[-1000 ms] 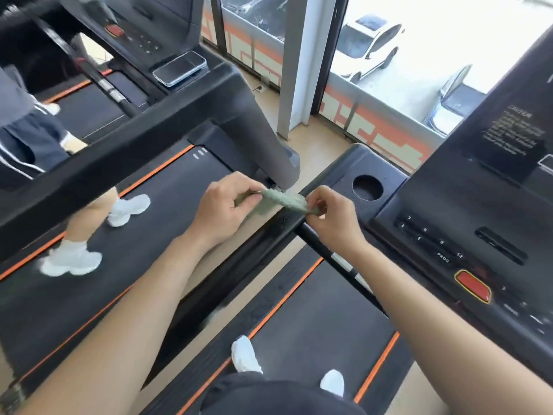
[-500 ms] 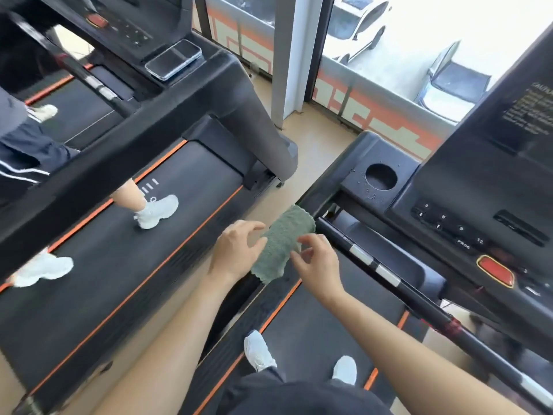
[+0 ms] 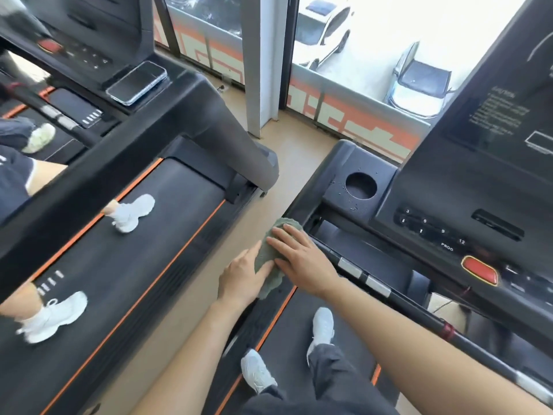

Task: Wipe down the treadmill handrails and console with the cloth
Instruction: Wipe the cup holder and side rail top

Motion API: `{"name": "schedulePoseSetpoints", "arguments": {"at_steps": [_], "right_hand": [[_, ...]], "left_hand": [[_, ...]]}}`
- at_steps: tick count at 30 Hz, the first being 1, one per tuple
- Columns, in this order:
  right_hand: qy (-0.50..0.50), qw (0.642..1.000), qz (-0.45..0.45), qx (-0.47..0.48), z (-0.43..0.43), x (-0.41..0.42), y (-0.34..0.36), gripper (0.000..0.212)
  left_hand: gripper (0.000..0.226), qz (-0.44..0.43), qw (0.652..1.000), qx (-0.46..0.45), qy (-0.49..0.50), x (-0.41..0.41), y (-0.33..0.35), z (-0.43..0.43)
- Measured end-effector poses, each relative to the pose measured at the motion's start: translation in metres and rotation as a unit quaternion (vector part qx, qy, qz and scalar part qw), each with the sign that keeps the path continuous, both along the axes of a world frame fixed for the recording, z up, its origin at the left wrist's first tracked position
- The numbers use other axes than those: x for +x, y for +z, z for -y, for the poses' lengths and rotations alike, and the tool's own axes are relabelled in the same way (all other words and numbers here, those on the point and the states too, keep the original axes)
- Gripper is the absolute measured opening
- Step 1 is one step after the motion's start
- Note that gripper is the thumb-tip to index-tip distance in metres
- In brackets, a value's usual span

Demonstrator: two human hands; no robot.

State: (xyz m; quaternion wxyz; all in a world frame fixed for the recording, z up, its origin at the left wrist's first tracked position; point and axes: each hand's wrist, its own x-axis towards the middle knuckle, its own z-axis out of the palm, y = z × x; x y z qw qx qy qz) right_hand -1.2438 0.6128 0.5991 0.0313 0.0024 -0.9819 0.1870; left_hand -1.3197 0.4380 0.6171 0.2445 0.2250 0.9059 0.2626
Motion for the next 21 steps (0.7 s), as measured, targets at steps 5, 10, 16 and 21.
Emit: {"name": "schedulePoseSetpoints", "arguments": {"at_steps": [5, 10, 16, 21], "right_hand": [[0.046, 0.998, 0.024, 0.029, -0.047, -0.018, 0.007, 0.054], [0.041, 0.995, 0.060, 0.062, -0.091, -0.034, 0.013, 0.057], [-0.023, 0.989, 0.103, 0.108, -0.138, -0.058, 0.020, 0.064], [-0.086, 0.982, 0.126, 0.113, -0.178, -0.077, 0.024, 0.064]], "left_hand": [[0.069, 0.001, 1.000, -0.015, -0.015, -0.014, 0.006, -0.026], [0.068, -0.011, 0.999, -0.028, -0.026, -0.026, 0.009, -0.071], [0.066, -0.018, 0.998, -0.032, -0.053, -0.050, 0.004, -0.130], [0.067, -0.008, 0.996, -0.024, -0.087, -0.078, -0.001, -0.185]]}}
